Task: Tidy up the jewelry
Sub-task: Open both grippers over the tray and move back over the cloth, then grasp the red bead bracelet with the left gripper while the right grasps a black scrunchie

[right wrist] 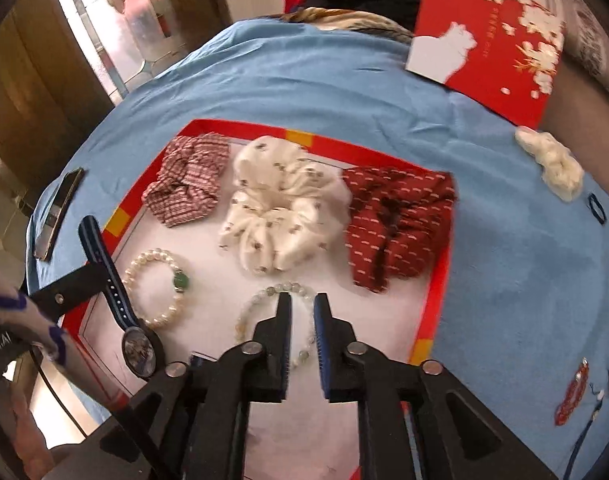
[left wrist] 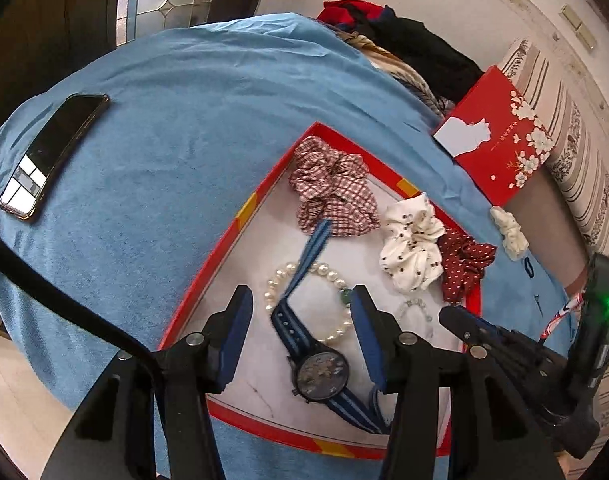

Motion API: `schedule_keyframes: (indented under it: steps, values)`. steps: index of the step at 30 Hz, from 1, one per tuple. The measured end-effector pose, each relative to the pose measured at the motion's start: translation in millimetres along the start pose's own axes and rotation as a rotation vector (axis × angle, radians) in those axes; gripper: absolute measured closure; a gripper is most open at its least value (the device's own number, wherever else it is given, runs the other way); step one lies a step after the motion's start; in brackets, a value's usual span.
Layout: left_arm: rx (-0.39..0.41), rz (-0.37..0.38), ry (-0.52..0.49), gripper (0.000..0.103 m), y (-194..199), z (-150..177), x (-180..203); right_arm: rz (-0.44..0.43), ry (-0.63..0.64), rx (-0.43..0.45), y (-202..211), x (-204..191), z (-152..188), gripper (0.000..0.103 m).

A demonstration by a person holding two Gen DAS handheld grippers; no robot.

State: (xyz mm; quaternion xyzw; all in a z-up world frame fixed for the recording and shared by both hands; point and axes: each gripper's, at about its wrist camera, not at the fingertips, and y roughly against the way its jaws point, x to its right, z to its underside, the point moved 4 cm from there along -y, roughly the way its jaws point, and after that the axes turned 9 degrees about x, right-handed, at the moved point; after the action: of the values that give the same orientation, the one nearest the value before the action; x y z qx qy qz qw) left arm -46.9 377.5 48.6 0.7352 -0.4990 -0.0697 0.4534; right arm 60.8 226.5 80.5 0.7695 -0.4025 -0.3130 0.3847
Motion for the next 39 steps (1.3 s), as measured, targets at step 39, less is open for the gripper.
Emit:
schedule_keyframes:
  steps: [39]
  values:
    - [-0.221,0.388,-0.568,0.060,-55,187,335,0.265,-0.403,0.184,135,376,141,0.045]
